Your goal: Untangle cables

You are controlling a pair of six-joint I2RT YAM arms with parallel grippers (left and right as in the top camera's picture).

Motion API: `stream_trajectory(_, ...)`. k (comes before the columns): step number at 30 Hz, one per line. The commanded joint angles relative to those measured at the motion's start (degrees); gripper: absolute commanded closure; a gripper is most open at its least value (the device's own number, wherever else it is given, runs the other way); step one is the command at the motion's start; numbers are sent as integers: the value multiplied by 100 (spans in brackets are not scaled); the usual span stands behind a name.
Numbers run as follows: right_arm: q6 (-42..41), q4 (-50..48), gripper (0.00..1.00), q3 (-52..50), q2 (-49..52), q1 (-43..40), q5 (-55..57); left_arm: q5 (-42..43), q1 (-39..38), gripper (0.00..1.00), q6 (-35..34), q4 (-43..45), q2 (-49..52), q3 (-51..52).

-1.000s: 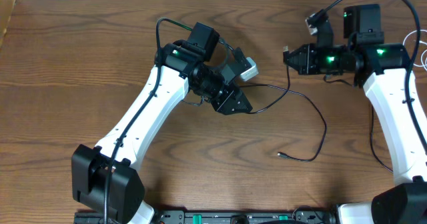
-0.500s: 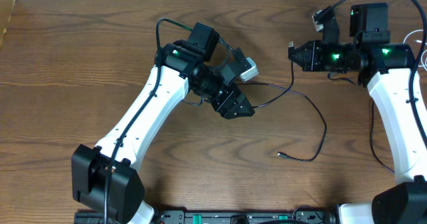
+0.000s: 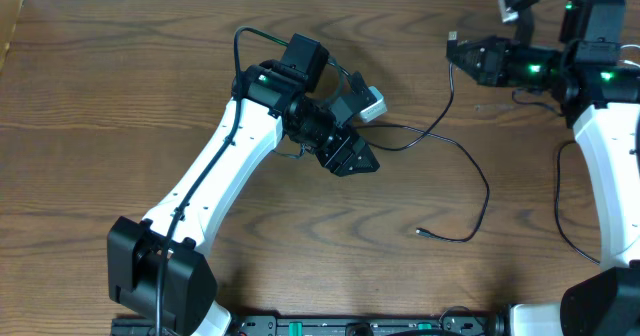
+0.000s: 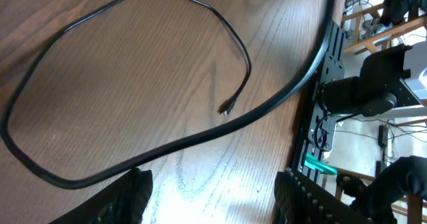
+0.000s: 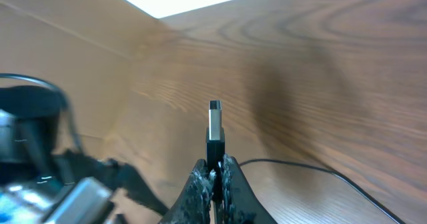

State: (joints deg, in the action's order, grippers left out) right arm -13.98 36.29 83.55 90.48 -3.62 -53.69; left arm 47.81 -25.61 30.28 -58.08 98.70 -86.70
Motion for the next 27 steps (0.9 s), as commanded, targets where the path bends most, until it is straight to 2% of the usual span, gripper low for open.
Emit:
stream_trajectory(1, -323, -127, 99, 79, -90, -13, -949, -33, 0, 36, 76, 0, 66, 35)
stream_trajectory(7, -579, -365, 99, 79, -90, -4, -1545, -153, 2, 36, 76, 269, 162, 35)
stream_trajectory(15, -570, -240, 99, 76, -90, -55, -745, -391, 20, 36, 70, 531, 157, 4)
stream_trajectory(22, -570, -197, 99, 76, -90, -243, -734, -393, 216, 35, 79, 376, -334, -151)
stream_trajectory(27, -426, -184, 99, 76, -90, -275, -872, -393, 326, 35, 79, 605, -713, -151)
